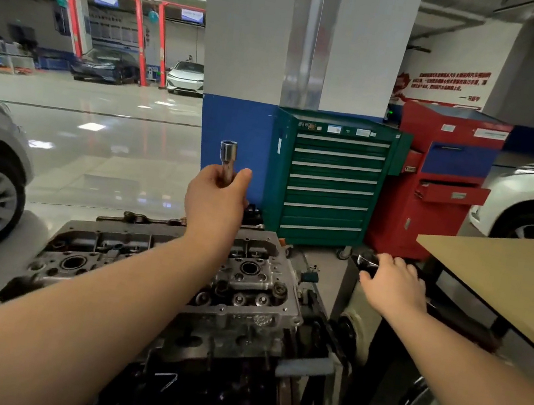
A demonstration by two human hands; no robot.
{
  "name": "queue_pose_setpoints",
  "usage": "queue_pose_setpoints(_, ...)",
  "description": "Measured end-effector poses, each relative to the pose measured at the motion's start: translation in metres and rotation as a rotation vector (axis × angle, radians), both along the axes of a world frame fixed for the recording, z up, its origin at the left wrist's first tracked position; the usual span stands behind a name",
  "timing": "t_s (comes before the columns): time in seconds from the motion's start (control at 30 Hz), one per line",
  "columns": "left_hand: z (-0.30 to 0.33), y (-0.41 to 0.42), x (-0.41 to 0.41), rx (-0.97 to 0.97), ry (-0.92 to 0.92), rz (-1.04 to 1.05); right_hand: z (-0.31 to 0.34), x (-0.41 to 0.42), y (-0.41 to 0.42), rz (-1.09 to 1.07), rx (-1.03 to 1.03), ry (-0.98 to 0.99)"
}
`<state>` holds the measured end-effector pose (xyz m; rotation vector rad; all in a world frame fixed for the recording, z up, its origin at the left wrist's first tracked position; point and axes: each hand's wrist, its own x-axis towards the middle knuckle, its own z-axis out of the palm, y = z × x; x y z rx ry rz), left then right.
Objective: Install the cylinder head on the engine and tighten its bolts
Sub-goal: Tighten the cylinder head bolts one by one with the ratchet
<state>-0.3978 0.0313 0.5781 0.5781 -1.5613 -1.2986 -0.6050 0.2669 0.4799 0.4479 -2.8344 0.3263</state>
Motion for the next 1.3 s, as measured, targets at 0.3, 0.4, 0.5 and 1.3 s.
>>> queue_pose_setpoints(0.3, 0.020, -0.020, 0.003, 0.131, -0.077, -0.614, 0.020, -0.004, -0.003, 0.045, -0.231, -0.116)
queue_pose_setpoints(0.4, 0.025, -0.032, 0.012, 0.173, -0.105, -0.852, 0.064, 0.004, -0.016, 0.154, -0.557, -0.254)
queue_pose_setpoints(0.5, 0.021, -0.018, 0.013, 0.077, -0.150, -0.547, 0.114, 0.023, -0.032, 0.312, -0.960, -0.659)
queue_pose_setpoints(1.3, 0.026, -0.037, 0.001, 0.074, -0.090, -0.849, 0.266, 0.114, -0.140, 0.645, -0.338, -0.722)
